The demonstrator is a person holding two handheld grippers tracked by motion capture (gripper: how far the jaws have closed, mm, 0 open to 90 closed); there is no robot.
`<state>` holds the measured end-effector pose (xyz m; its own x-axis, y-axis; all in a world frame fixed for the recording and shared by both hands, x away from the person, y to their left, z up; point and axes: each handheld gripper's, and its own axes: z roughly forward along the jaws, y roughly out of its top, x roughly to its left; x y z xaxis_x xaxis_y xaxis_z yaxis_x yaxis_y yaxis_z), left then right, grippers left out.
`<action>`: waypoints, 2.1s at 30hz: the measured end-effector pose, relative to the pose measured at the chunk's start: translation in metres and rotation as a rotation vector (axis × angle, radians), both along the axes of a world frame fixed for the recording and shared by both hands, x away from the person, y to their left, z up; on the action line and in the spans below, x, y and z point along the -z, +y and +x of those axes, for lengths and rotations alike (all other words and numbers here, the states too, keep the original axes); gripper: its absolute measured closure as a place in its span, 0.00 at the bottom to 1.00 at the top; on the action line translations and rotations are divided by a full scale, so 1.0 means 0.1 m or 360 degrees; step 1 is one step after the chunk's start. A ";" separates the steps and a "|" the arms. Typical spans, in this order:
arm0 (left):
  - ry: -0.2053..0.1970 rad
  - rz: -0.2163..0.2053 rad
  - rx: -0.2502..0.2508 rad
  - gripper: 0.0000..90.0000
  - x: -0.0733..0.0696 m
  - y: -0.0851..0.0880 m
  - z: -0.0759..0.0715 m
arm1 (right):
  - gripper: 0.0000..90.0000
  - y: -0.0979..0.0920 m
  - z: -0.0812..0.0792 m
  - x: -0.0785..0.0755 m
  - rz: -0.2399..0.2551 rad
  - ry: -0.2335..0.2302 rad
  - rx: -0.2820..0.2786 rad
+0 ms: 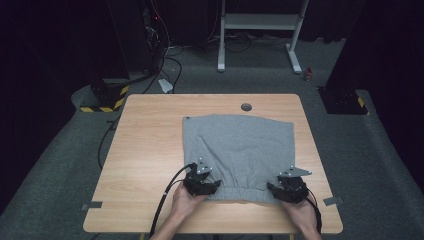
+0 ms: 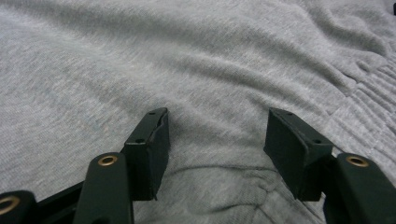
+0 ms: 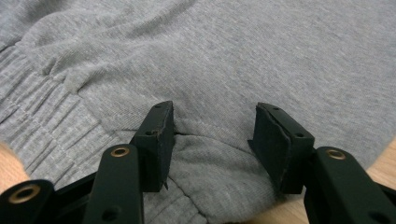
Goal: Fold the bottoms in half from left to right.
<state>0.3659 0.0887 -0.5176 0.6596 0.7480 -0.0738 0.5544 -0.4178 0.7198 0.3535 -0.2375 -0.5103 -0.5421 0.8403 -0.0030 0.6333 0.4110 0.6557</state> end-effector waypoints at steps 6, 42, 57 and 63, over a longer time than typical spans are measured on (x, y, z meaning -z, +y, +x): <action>0.0007 -0.0016 0.0023 0.44 0.00 -0.04 -0.05 | 0.53 -0.05 -0.05 0.00 -0.0007 -0.0001 0.0011; 0.0023 -0.0076 0.0012 0.37 -0.14 0.18 -0.12 | 0.52 -0.02 -0.24 -0.10 0.0107 -0.0084 0.0023; 0.0038 -0.0082 -0.0130 0.40 -0.22 0.46 0.04 | 0.52 0.52 -0.29 -0.16 0.0238 -0.0117 -0.0198; 0.0054 -0.0111 -0.0213 0.41 -0.21 0.61 0.12 | 0.52 0.80 -0.30 -0.14 0.0250 -0.0103 -0.0320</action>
<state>0.3783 0.1495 -0.4962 0.5505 0.8214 -0.1490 0.6264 -0.2884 0.7242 0.3233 -0.1579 -0.4966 -0.7011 0.7087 0.0788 0.5038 0.4142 0.7580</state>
